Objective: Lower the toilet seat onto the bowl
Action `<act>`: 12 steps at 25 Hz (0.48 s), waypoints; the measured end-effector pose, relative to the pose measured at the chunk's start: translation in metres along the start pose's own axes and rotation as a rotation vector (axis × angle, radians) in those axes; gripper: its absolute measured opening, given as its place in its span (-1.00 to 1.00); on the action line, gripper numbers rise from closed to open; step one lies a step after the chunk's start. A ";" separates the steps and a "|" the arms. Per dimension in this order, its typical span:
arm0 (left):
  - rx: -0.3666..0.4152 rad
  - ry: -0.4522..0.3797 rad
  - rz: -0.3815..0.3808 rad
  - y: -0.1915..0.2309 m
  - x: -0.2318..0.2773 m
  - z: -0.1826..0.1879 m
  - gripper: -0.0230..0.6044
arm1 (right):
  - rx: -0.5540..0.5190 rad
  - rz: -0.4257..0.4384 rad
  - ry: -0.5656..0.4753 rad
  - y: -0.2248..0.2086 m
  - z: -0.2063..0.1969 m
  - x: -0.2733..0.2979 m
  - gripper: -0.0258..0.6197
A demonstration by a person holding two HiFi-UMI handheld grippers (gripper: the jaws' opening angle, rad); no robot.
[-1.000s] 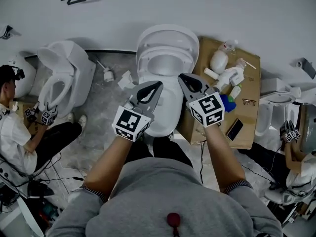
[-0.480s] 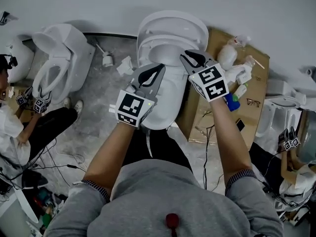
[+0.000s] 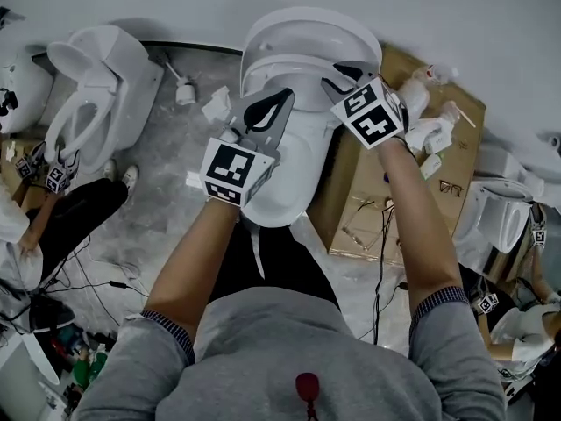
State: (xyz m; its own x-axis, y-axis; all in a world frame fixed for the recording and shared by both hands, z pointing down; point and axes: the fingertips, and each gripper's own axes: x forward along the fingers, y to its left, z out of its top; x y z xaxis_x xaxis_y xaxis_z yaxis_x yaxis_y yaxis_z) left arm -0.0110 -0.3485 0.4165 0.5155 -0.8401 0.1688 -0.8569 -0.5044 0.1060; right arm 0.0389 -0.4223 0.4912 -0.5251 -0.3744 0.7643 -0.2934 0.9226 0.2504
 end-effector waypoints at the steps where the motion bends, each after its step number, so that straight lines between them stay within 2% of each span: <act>1: -0.003 0.001 0.003 0.002 0.001 -0.002 -0.90 | -0.016 0.006 0.017 -0.002 -0.002 0.005 -0.46; 6: -0.017 0.013 0.008 0.006 0.004 -0.011 -0.90 | -0.087 0.020 0.075 -0.013 -0.007 0.023 -0.44; 12: -0.023 0.024 0.009 0.006 0.003 -0.018 -0.90 | -0.100 0.044 0.104 -0.015 -0.012 0.037 -0.44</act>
State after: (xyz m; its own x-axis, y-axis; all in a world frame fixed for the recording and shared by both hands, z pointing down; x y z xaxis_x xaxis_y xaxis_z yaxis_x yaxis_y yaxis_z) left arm -0.0144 -0.3502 0.4350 0.5078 -0.8395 0.1934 -0.8614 -0.4918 0.1271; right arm 0.0337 -0.4487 0.5229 -0.4482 -0.3267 0.8321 -0.1885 0.9444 0.2693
